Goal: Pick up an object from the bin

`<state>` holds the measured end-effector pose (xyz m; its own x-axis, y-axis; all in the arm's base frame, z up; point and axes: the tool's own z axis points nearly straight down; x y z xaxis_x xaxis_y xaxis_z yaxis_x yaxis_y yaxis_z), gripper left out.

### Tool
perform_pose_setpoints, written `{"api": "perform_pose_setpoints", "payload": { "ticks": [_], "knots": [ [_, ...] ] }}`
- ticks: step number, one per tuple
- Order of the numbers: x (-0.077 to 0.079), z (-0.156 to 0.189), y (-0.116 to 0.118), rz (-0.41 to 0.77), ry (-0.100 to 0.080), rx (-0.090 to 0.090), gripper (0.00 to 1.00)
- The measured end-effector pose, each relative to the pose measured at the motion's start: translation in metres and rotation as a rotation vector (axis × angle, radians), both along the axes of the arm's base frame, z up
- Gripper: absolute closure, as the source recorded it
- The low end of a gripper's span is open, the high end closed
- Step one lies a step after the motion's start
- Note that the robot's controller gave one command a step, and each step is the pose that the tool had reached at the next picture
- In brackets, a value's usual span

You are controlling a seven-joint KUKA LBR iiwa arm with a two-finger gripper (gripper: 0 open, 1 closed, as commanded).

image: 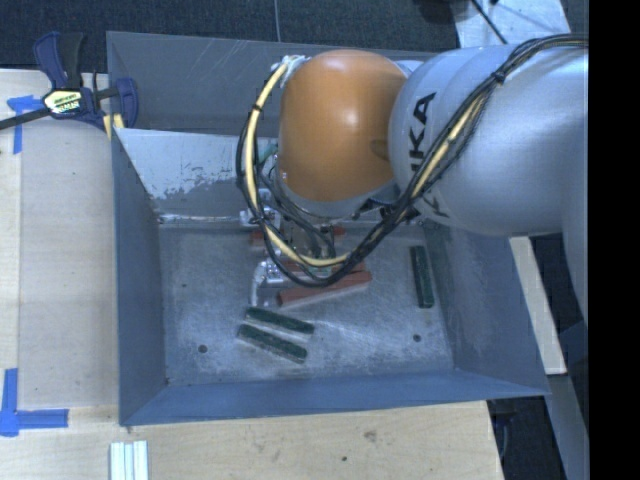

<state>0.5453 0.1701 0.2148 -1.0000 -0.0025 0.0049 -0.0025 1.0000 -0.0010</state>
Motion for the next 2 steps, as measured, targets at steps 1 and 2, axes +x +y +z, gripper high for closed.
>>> {"api": "perform_pose_setpoints", "payload": {
  "ticks": [1,2],
  "knots": [
    [0.002,0.004,0.000,-0.002,-0.008,0.002,0.00],
    [0.000,-0.039,-0.017,0.045,-0.015,0.004,0.00]
  ]
}}
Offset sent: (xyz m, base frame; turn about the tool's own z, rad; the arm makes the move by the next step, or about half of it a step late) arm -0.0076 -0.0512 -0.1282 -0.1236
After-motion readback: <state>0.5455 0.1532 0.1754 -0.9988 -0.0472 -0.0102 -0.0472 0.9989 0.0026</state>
